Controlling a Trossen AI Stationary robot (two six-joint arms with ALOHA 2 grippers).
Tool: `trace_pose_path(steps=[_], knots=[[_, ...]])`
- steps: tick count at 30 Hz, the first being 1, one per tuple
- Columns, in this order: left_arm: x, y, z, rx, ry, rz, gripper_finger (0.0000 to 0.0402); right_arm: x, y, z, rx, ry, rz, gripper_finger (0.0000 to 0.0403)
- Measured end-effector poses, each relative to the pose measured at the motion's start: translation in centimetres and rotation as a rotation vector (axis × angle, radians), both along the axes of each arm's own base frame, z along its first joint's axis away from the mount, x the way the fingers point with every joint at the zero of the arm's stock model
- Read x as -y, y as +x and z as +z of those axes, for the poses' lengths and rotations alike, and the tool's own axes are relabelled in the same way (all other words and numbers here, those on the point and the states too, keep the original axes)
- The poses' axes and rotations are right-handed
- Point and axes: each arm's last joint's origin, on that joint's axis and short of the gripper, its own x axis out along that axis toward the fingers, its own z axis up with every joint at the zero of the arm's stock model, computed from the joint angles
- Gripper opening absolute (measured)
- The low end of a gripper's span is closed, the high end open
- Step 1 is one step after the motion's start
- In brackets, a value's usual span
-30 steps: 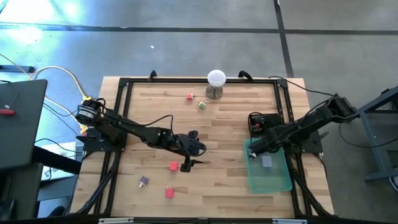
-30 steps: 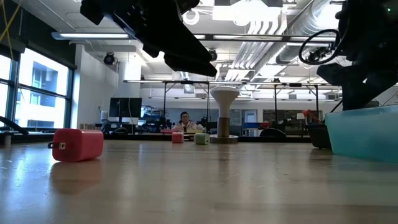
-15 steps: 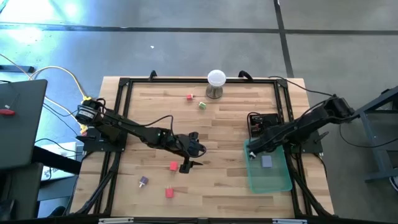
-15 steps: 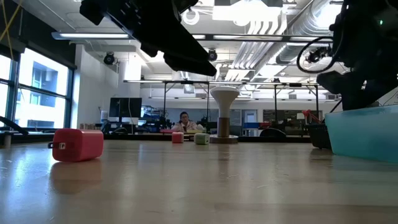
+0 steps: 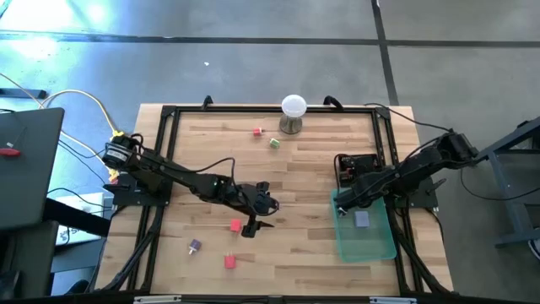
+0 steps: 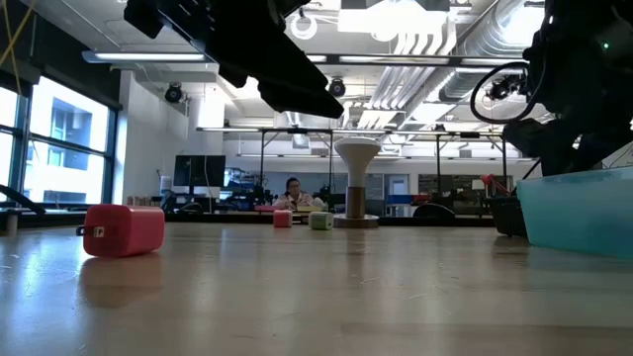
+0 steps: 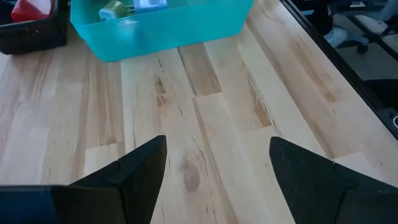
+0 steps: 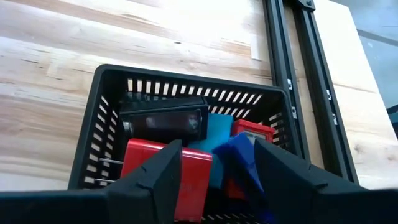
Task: Pick & Place Office items
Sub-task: Put the pink charger adapter into the green bin
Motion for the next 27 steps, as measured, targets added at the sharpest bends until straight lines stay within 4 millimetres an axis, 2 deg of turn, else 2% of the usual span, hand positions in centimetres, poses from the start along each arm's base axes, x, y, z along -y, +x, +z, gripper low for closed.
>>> trace_pose_path(steps=[6, 8, 13, 17, 22, 27], knots=[[-0.8, 0.2, 0.0, 0.0, 0.001, 0.025, 0.0277, 0.1, -0.1, 0.7, -0.049, -0.037, 0.049, 0.0188], [-1.0, 0.2, 0.0, -0.002, 0.002, 0.03, 0.0277, -0.1, 0.3, 1.2, -0.015, -0.065, 0.075, 0.0188], [-1.2, 0.0, 0.0, -0.036, -0.039, 0.064, 0.0277, -1.4, 1.3, 3.2, 0.104, -0.156, 0.199, 0.0189], [-2.0, -0.4, 0.5, -0.063, -0.086, 0.126, 0.0277, -3.3, 1.9, 4.6, 0.197, -0.241, 0.343, 0.0186], [-2.2, -0.4, 0.4, -0.078, -0.103, 0.15, 0.0277, -4.9, 1.6, 4.9, 0.237, -0.281, 0.471, 0.0187], [-2.3, -0.5, 0.2, -0.101, -0.117, 0.17, 0.0277, -5.3, 1.5, 4.9, 0.238, -0.277, 0.493, 0.0188]])
